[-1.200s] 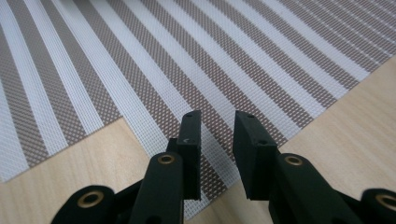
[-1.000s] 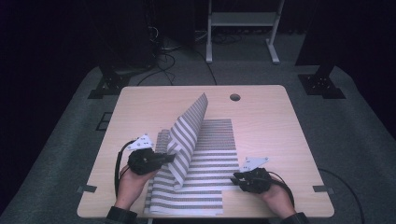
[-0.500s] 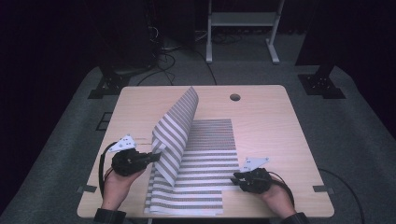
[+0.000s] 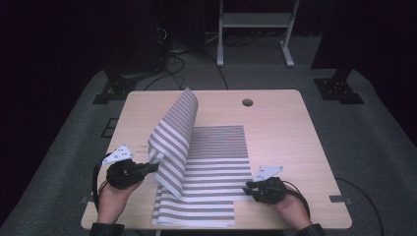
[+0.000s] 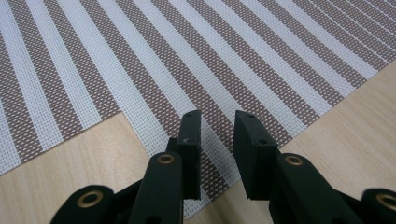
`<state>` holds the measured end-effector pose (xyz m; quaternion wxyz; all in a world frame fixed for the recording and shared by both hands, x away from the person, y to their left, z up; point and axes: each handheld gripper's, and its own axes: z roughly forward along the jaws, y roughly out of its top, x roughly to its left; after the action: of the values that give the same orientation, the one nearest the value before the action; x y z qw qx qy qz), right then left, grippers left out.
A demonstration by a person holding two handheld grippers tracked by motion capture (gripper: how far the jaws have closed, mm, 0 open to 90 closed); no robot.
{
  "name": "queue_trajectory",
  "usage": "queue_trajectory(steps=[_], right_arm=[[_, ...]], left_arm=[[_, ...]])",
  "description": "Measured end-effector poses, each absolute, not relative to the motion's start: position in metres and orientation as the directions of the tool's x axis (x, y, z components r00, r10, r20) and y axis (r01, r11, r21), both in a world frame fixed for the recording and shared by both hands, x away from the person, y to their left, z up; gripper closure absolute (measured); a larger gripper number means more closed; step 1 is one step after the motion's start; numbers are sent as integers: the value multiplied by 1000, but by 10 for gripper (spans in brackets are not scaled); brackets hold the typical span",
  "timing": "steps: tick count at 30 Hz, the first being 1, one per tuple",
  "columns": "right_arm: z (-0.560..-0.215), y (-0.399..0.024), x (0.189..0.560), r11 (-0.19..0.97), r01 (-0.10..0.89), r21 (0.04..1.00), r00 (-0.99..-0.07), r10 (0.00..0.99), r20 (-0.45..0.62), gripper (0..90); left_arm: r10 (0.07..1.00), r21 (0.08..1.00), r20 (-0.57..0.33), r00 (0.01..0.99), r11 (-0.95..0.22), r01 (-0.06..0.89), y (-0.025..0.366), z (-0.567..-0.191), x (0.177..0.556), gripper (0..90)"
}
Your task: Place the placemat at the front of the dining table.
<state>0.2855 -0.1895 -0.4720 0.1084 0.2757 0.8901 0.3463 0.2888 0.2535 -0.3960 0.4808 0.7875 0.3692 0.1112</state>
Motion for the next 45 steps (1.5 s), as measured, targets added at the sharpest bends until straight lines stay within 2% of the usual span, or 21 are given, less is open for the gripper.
queue_trajectory(steps=[19,32,36,39,41,45], right_arm=[[-472,-189,285,608,417,676,-823,568,-4,717],[-472,-189,285,607,417,677,-822,570,-4,717],[-472,-189,285,607,417,677,-822,569,-4,717],[-472,-189,285,607,418,676,-822,570,-4,717],[-472,-189,285,606,417,677,-822,570,-4,717],[-472,-189,285,607,417,676,-822,569,-4,717]], left_arm=[[743,823,-185,643,-241,515,279,-406,265,854],[777,788,-219,591,-217,577,294,-421,253,799],[785,782,-215,581,-218,584,296,-426,251,718],[798,784,-205,566,-213,583,300,-424,249,561],[804,783,-197,562,-215,583,304,-420,245,501],[816,788,-177,550,-218,576,313,-408,234,463]])
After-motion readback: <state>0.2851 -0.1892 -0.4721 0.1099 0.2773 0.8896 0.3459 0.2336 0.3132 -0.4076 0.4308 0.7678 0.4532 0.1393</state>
